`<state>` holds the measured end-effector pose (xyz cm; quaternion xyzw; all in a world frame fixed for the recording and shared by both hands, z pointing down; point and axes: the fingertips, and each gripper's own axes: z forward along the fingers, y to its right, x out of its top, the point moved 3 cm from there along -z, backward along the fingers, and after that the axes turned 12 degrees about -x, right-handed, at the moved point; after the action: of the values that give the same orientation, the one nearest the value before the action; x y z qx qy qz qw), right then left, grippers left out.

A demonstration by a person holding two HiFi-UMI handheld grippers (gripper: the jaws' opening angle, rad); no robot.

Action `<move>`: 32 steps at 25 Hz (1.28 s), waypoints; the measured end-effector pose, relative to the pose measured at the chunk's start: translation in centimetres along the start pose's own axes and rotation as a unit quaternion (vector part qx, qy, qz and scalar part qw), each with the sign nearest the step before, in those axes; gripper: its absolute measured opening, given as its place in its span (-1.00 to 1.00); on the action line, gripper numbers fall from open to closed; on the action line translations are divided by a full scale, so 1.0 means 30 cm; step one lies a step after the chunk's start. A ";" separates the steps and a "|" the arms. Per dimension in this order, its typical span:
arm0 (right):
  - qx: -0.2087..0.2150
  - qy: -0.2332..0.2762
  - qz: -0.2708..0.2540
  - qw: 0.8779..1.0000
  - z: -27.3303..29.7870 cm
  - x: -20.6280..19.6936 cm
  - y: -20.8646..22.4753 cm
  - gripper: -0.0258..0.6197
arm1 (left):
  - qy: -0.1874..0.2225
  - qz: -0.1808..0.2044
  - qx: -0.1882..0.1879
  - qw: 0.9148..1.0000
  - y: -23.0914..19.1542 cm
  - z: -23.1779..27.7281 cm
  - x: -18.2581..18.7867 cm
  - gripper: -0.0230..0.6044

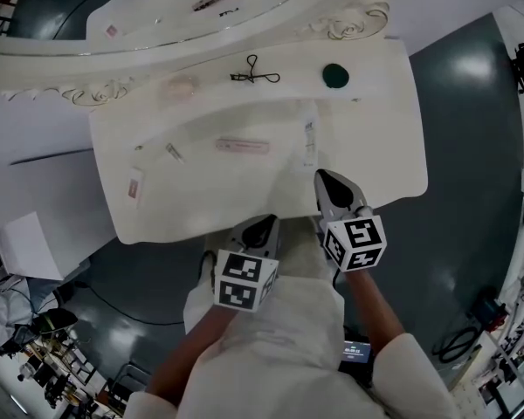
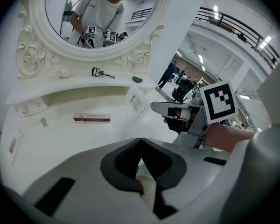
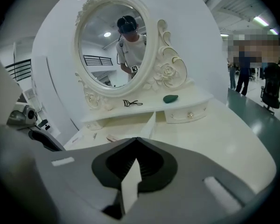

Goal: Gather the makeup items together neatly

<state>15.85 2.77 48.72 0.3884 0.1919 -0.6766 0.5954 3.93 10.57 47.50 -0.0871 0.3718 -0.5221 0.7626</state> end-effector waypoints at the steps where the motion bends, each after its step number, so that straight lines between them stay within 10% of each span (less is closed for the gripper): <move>1: -0.001 0.003 -0.005 1.000 -0.007 0.006 -0.004 -0.92 | 0.001 0.001 -0.001 1.000 0.002 0.001 0.002 -0.90; 32: -0.062 0.033 -0.032 0.997 -0.191 0.037 0.091 -0.92 | 0.016 0.020 -0.033 0.999 0.046 0.033 0.100 -0.90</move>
<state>20.17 5.59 44.84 0.3664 0.2660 -0.6689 0.5895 6.14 8.36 46.05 -0.0967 0.4022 -0.4955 0.7637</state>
